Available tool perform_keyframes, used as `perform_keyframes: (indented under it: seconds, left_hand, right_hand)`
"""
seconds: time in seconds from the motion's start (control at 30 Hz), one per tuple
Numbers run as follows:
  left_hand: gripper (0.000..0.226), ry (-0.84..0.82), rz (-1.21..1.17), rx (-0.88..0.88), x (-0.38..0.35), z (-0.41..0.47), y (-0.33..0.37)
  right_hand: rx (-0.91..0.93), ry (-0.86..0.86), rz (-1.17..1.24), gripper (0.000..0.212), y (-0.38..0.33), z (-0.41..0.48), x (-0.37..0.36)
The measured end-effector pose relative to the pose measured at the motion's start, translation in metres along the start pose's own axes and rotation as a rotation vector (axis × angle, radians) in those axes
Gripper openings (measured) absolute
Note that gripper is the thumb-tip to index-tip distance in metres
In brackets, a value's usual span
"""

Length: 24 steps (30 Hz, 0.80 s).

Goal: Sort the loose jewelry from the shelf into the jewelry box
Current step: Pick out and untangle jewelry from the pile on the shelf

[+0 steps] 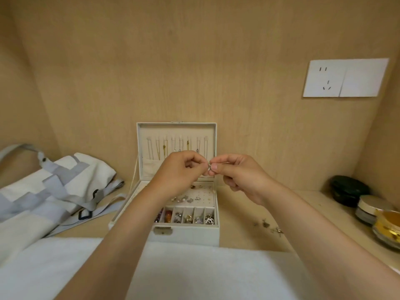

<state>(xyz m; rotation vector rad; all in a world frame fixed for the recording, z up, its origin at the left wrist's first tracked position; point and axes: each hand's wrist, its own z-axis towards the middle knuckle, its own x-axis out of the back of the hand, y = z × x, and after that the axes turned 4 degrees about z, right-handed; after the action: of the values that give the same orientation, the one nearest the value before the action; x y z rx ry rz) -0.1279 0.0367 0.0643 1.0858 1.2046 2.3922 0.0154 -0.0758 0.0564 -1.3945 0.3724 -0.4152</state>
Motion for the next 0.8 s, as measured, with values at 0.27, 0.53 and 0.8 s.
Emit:
perform_keyframes:
  seconds: [0.27, 0.53, 0.8]
  left_hand:
    - [0.007, 0.077, -0.028, 0.087, 0.031, 0.016, -0.024]
    - [0.005, 0.014, -0.094, 0.172, 0.04, 0.018, -0.057]
    - [0.004, -0.011, -0.119, 0.204, 0.038, 0.021, -0.058]
  right_hand:
    - [0.128, 0.028, -0.121, 0.014, -0.002, 0.038, -0.039]
    - [0.145, 0.021, -0.323, 0.009, 0.025, 0.055, -0.043]
    - [0.138, -0.099, -0.797, 0.006, 0.039, 0.05, -0.026]
